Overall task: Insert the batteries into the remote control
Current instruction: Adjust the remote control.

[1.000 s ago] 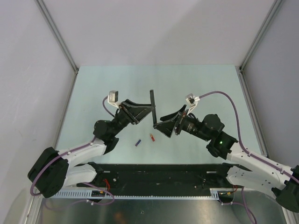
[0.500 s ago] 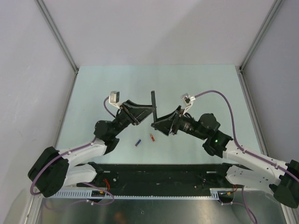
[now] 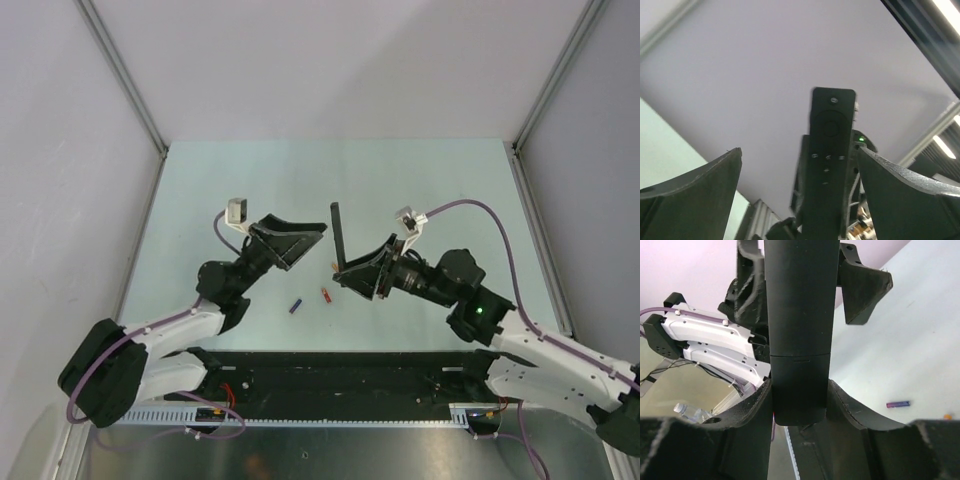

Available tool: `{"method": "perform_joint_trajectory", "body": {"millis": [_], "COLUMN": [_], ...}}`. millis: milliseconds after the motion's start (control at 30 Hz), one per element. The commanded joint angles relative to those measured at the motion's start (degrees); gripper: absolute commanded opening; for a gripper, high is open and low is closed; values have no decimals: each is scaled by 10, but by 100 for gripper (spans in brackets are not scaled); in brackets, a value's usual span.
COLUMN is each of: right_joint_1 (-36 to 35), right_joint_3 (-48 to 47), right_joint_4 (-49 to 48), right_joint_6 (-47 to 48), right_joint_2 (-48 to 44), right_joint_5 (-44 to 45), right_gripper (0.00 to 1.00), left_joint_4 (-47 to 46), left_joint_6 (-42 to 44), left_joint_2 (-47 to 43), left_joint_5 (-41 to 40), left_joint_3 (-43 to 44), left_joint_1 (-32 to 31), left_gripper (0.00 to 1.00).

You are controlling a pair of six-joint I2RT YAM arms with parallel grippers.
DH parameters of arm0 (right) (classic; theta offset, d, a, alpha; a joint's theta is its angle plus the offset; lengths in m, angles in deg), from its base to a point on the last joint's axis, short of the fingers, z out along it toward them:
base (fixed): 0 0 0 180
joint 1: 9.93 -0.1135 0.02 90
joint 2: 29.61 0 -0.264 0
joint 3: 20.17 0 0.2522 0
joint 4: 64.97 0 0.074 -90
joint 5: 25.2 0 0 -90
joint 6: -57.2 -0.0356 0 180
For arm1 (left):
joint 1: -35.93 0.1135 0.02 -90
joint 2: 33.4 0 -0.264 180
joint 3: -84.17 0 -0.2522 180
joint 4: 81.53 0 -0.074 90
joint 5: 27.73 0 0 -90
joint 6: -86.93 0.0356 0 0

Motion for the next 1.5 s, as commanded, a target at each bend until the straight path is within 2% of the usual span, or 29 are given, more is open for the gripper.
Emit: {"method": "perform_joint_trajectory", "body": {"millis": [0,67,100,167,200,233,267,300,367,567,667,767,933,1067,1267,1467], "right_joint_1": [-5,-7,-14,-21,-29,-34,-36,-39,-45,-82,-104,-120,-138,-139,-145,-148], "right_joint_3": [-49,-74,-85,-122,-134,-142,-152,-155,-156,-162,-168,-179,-187,-186,-186,-187], "right_joint_4": [155,228,262,357,385,429,448,472,486,509,506,509,506,501,487,468], "right_joint_6": [61,78,88,112,116,124,126,127,129,127,126,124,114,107,97,94], "right_joint_2": [-59,-65,-61,-53,-42,-38,-33,-28,-22,6,21,37,62,75,93,101], "right_joint_5": [45,111,140,241,274,332,355,375,410,470,480,492,490,484,473,461], "right_gripper": [30,31,31,32,34,34,34,34,35,34,36,36,37,37,38,38], "left_joint_4": [-51,9,111,235,376,456,530,633,704,651,578,585,610,609,605,584], "left_joint_6": [-1,3,14,88,122,186,212,237,266,191,183,198,210,186,207,214], "left_joint_2": [-38,-56,-68,-115,-129,-152,-157,-157,-157,-198,-177,-131,-87,-64,-56,-24], "left_joint_5": [-7,17,24,18,0,-28,-93,-120,-181,-168,-105,-110,-177,-168,-203,-192], "left_joint_3": [-42,-34,-24,20,40,65,116,139,179,90,62,91,131,147,164,175], "left_joint_1": [48,72,78,77,73,56,46,36,8,7,7,-26,-89,-97,-130,-142], "left_gripper": [100,100,100,100,100,100,100,100,100,100,100,100,100,100,100,91]}}
